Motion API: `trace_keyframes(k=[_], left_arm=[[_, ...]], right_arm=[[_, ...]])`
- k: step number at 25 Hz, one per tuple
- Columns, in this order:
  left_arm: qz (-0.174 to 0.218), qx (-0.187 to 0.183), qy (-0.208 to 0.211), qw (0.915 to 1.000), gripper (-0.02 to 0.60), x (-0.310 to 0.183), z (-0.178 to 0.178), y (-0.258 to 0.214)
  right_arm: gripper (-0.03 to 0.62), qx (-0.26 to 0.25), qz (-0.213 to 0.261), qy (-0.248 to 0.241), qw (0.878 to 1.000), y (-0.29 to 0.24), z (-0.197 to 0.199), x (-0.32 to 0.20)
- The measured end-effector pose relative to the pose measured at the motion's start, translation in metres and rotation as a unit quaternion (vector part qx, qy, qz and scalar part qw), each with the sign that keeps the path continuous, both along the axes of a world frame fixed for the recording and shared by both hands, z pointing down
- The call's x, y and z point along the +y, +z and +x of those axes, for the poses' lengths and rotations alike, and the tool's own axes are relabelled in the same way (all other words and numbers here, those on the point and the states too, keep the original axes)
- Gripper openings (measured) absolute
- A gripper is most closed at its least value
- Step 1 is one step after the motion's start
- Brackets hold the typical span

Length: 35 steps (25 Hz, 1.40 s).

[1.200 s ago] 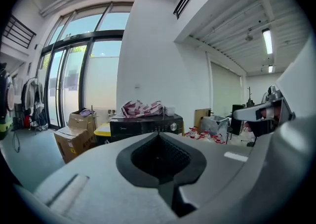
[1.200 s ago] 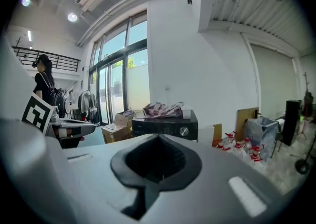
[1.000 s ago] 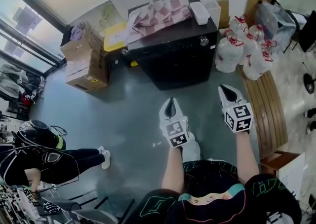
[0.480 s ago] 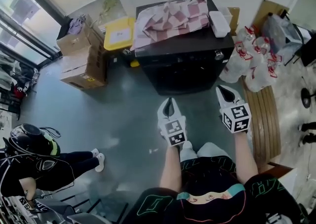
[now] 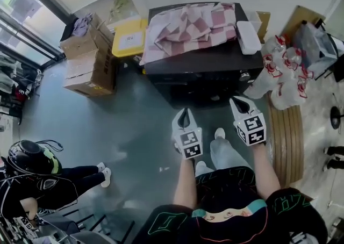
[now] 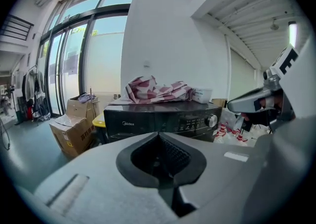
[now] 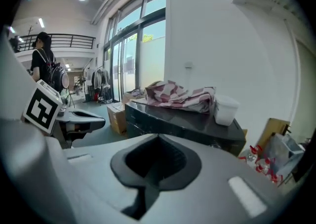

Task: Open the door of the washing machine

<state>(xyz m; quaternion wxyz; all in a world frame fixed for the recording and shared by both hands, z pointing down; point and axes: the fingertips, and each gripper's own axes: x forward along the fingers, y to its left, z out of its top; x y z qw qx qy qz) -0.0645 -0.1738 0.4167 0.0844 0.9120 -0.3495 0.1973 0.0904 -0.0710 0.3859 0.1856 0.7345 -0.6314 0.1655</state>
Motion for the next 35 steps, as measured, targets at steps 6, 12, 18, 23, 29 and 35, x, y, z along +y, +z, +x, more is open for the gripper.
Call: trace_keyframes(k=[6,12,18,23,29,35], left_arm=[[-0.031,-0.028,-0.037,0.9984,0.011,-0.043,0.041,0.036],[-0.052,-0.075,-0.042,0.995,0.011,-0.061,0.059,0.071],[-0.069,-0.141,0.01,0.9875,0.012,-0.08,0.058,0.113],[-0.084,-0.185,0.06,0.9773,0.014,-0.091,0.047,0.15],[-0.087,-0.234,0.115,0.9615,0.066,-0.117,0.032,0.192],[-0.098,-0.275,0.179,0.9395,0.16,-0.135,0.024,0.23]], right_arm=[[0.003,0.007,-0.051,-0.075,0.996,0.04,0.034,-0.056],[0.003,-0.017,-0.099,-0.134,0.986,0.08,0.042,-0.084],[0.003,0.002,-0.148,-0.159,0.976,0.113,0.038,-0.11],[0.003,0.036,-0.198,-0.19,0.961,0.135,0.011,-0.117],[0.112,0.081,-0.261,-0.22,0.936,0.162,-0.008,-0.124],[0.138,0.154,-0.296,-0.235,0.913,0.173,-0.016,-0.131]])
